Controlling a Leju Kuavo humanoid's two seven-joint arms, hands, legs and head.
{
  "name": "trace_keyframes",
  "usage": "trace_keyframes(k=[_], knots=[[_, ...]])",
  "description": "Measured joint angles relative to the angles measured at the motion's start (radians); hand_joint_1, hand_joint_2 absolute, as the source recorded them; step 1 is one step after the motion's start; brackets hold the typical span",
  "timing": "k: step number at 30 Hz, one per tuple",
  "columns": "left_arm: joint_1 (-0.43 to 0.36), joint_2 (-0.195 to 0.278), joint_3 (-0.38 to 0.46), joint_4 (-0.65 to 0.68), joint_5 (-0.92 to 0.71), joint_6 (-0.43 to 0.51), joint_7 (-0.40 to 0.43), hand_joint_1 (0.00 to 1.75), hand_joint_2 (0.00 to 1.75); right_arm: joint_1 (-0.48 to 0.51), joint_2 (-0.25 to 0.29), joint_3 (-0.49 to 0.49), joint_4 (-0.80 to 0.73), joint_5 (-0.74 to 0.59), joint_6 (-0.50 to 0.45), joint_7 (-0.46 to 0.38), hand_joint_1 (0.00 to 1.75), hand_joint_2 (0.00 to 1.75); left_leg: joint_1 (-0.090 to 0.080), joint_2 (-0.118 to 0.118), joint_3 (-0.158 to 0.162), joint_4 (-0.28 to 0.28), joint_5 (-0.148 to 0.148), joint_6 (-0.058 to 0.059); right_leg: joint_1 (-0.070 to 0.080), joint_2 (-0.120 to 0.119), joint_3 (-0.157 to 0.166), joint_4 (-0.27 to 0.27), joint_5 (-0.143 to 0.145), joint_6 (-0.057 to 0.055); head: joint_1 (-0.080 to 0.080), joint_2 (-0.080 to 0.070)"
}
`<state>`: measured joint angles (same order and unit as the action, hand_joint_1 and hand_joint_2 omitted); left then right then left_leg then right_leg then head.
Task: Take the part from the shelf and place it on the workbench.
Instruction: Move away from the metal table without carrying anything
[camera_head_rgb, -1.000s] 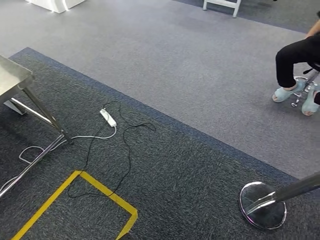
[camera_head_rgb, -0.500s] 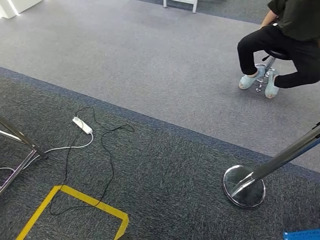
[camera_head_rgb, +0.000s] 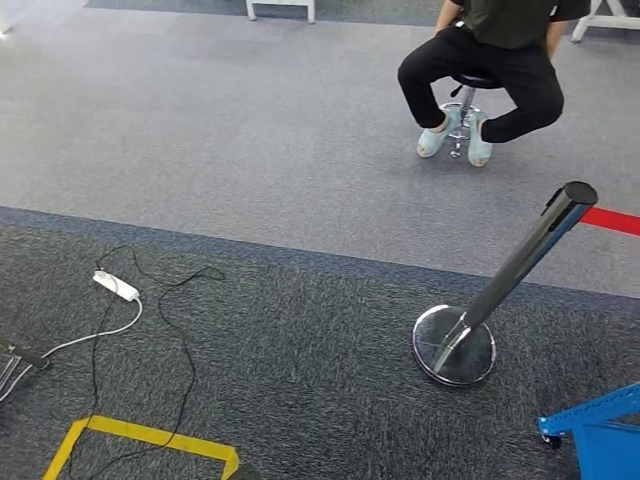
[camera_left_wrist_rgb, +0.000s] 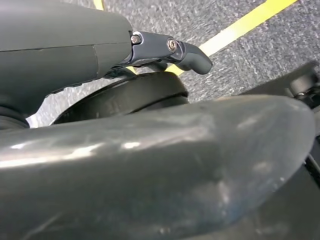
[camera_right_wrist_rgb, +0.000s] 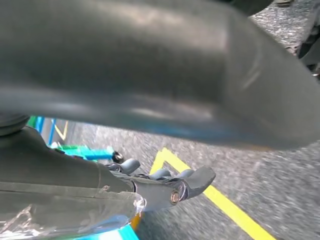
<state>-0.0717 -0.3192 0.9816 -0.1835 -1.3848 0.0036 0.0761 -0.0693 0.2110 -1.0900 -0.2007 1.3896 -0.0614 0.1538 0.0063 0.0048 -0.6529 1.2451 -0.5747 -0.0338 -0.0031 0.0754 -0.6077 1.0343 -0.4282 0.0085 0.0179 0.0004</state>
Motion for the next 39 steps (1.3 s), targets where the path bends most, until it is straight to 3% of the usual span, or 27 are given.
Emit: trace_keyframes(k=[1, 2, 4, 5, 7, 9, 11, 13, 14, 15, 16, 18, 20, 22, 24, 26, 28, 29, 30, 32, 34, 36, 38, 39], knots=[[0.0, 0.001, 0.001, 0.0, -0.001, 0.001, 0.0, 0.0, 0.0, 0.001, 0.0, 0.0, 0.0, -0.001, 0.0, 0.0, 0.0, 0.0, 0.001, -0.011, 0.019, -0.053, 0.04, 0.003, -0.001, 0.016, 0.001, 0.0, 0.001, 0.001, 0.0, 0.0], [-0.001, 0.001, 0.001, 0.0, -0.003, 0.003, 0.001, 0.0, 0.0, 0.001, 0.0, 0.0, 0.0, -0.003, 0.0, -0.001, 0.0, 0.0, 0.003, -0.039, 0.044, -0.115, 0.076, 0.006, -0.001, 0.029, 0.0, 0.001, 0.002, 0.004, 0.0, 0.0], [-0.003, 0.0, 0.001, 0.0, -0.006, 0.009, 0.001, 0.0, 0.0, -0.001, 0.0, -0.001, 0.0, -0.007, 0.0, -0.002, 0.0, 0.0, 0.008, -0.092, 0.083, -0.212, 0.11, 0.008, -0.002, 0.056, -0.007, 0.004, 0.003, 0.014, 0.001, 0.0], [-0.004, 0.0, 0.002, 0.0, -0.005, 0.01, 0.001, 0.0, 0.0, -0.001, 0.0, -0.001, 0.0, -0.009, 0.0, -0.002, 0.0, 0.0, 0.008, -0.106, 0.089, -0.23, 0.11, 0.01, -0.003, 0.068, -0.012, 0.003, 0.005, 0.021, 0.0, 0.0], [-0.004, -0.001, 0.003, 0.0, -0.005, 0.012, 0.002, 0.0, 0.0, 0.002, 0.0, -0.001, 0.0, -0.011, 0.0, -0.003, 0.0, 0.0, 0.006, -0.087, 0.093, -0.239, 0.111, 0.019, -0.007, 0.085, -0.02, -0.002, 0.01, 0.035, -0.001, 0.0], [-0.004, -0.003, 0.004, 0.0, -0.006, 0.01, 0.002, 0.0, 0.0, 0.005, 0.0, -0.001, 0.0, -0.014, 0.0, -0.002, 0.0, 0.0, 0.007, -0.058, 0.097, -0.244, 0.115, 0.032, -0.005, 0.038, -0.038, 0.028, -0.011, 0.044, 0.004, 0.0], [-0.002, -0.005, 0.004, 0.0, -0.014, 0.004, 0.006, 0.0, 0.0, 0.002, 0.0, -0.001, 0.0, -0.019, -0.002, -0.001, 0.0, 0.0, 0.005, -0.026, 0.1, -0.247, 0.114, 0.04, -0.004, -0.039, -0.09, 0.139, -0.073, 0.052, 0.01, 0.0], [0.001, -0.005, 0.002, 0.0, -0.033, 0.0, 0.014, 0.0, 0.0, 0.0, 0.0, -0.001, 0.0, -0.028, -0.004, -0.001, 0.0, 0.0, 0.002, 0.01, 0.102, -0.246, 0.11, 0.043, -0.007, -0.066, -0.147, 0.256, -0.121, 0.059, 0.01, 0.0], [0.002, -0.006, -0.001, 0.0, -0.043, -0.001, 0.017, 0.0, 0.0, 0.001, 0.0, -0.001, 0.0, -0.032, -0.005, 0.0, 0.0, 0.0, 0.001, 0.026, 0.104, -0.246, 0.109, 0.043, -0.008, -0.069, -0.152, 0.271, -0.119, 0.061, 0.011, 0.0], [0.001, -0.006, -0.004, 0.0, -0.051, -0.001, 0.018, 0.0, 0.0, 0.003, 0.0, -0.002, 0.0, -0.035, -0.006, 0.003, 0.0, 0.0, 0.001, 0.04, 0.106, -0.246, 0.106, 0.041, -0.008, -0.073, -0.135, 0.246, -0.1, 0.061, 0.011, 0.0], [0.001, -0.007, -0.007, 0.0, -0.057, 0.0, 0.02, 0.0, 0.0, 0.004, 0.0, -0.002, 0.0, -0.036, -0.006, 0.006, 0.0, 0.0, 0.001, 0.053, 0.11, -0.246, 0.103, 0.039, -0.008, -0.084, -0.1, 0.187, -0.07, 0.06, 0.011, 0.0], [0.001, -0.009, -0.012, 0.0, -0.062, 0.003, 0.021, 0.0, 0.0, 0.003, 0.0, -0.004, 0.0, -0.036, -0.006, 0.012, 0.0, 0.0, -0.003, 0.074, 0.12, -0.246, 0.095, 0.03, -0.004, -0.13, -0.023, 0.055, -0.022, 0.052, 0.01, 0.0], [0.0, -0.009, -0.016, 0.0, -0.066, 0.005, 0.022, 0.0, 0.0, 0.001, 0.0, -0.005, 0.0, -0.035, -0.007, 0.015, 0.0, 0.0, -0.007, 0.092, 0.129, -0.247, 0.089, 0.019, 0.002, -0.151, 0.008, 0.003, -0.009, 0.04, 0.008, 0.0], [-0.002, -0.009, -0.021, 0.0, -0.07, 0.005, 0.022, 0.0, 0.0, 0.002, 0.0, -0.006, 0.0, -0.035, -0.008, 0.017, 0.0, 0.0, -0.006, 0.107, 0.137, -0.252, 0.086, 0.008, 0.002, -0.127, 0.005, 0.0, -0.006, 0.027, 0.007, 0.0], [-0.004, -0.009, -0.026, 0.0, -0.074, 0.005, 0.022, 0.0, 0.0, 0.003, 0.0, -0.006, 0.0, -0.034, -0.008, 0.02, 0.0, 0.0, -0.002, 0.08, 0.132, -0.232, 0.066, -0.003, -0.001, -0.103, 0.006, -0.007, -0.001, 0.015, 0.005, 0.0], [-0.003, -0.008, -0.03, 0.0, -0.076, 0.005, 0.022, 0.0, 0.0, 0.001, 0.0, -0.006, 0.0, -0.034, -0.009, 0.022, 0.0, 0.0, 0.001, 0.027, 0.087, -0.135, 0.009, -0.008, -0.004, -0.077, 0.008, -0.011, 0.003, 0.007, 0.0, 0.0], [-0.001, -0.007, -0.031, 0.0, -0.076, 0.005, 0.023, 0.0, 0.0, 0.0, 0.0, -0.006, 0.0, -0.033, -0.009, 0.023, 0.0, 0.0, 0.001, 0.006, 0.02, -0.009, -0.039, -0.008, -0.004, -0.048, 0.006, -0.011, 0.003, 0.004, -0.003, 0.0], [0.0, -0.007, -0.032, 0.0, -0.076, 0.005, 0.023, 0.0, 0.0, 0.001, 0.0, -0.007, 0.0, -0.033, -0.009, 0.023, 0.0, 0.0, 0.001, 0.003, 0.0, 0.02, -0.037, -0.008, -0.005, -0.033, 0.006, -0.011, 0.003, 0.003, -0.003, 0.0], [0.0, -0.007, -0.033, 0.0, -0.076, 0.005, 0.023, 0.0, 0.0, 0.002, 0.0, -0.007, 0.0, -0.033, -0.009, 0.024, 0.0, 0.0, 0.001, 0.002, -0.004, 0.014, -0.016, -0.008, -0.005, -0.017, 0.007, -0.011, 0.004, 0.004, -0.003, 0.0], [-0.001, -0.006, -0.034, 0.0, -0.076, 0.005, 0.023, 0.0, 0.0, 0.004, 0.0, -0.007, 0.0, -0.032, -0.009, 0.026, 0.0, 0.0, 0.005, -0.008, 0.033, -0.082, 0.058, -0.008, -0.008, 0.013, 0.008, -0.01, 0.005, 0.008, -0.003, 0.0], [-0.004, -0.007, -0.034, 0.0, -0.076, 0.005, 0.023, 0.0, 0.0, 0.003, 0.0, -0.007, 0.0, -0.032, -0.009, 0.026, 0.0, 0.0, 0.011, -0.05, 0.081, -0.194, 0.103, -0.007, -0.008, 0.041, 0.003, -0.006, 0.006, 0.02, -0.003, 0.0], [-0.006, -0.009, -0.035, 0.0, -0.076, 0.004, 0.023, 0.0, 0.0, 0.003, -0.001, -0.007, 0.0, -0.031, -0.009, 0.028, 0.0, 0.0, 0.013, -0.079, 0.1, -0.239, 0.107, 0.0, -0.01, 0.061, -0.006, -0.007, 0.009, 0.034, -0.003, 0.0], [-0.006, -0.009, -0.035, 0.0, -0.076, 0.003, 0.024, 0.0, 0.0, 0.008, -0.001, -0.007, 0.0, -0.031, -0.008, 0.029, 0.0, 0.0, 0.011, -0.062, 0.101, -0.243, 0.109, 0.015, -0.015, 0.064, -0.012, -0.01, 0.011, 0.045, -0.003, 0.0], [-0.006, -0.009, -0.035, 0.0, -0.076, 0.002, 0.025, 0.0, 0.0, 0.011, -0.001, -0.007, 0.0, -0.031, -0.008, 0.03, 0.0, 0.0, 0.01, -0.052, 0.102, -0.244, 0.11, 0.024, -0.015, 0.043, -0.02, 0.003, 0.002, 0.049, -0.001, 0.0]])
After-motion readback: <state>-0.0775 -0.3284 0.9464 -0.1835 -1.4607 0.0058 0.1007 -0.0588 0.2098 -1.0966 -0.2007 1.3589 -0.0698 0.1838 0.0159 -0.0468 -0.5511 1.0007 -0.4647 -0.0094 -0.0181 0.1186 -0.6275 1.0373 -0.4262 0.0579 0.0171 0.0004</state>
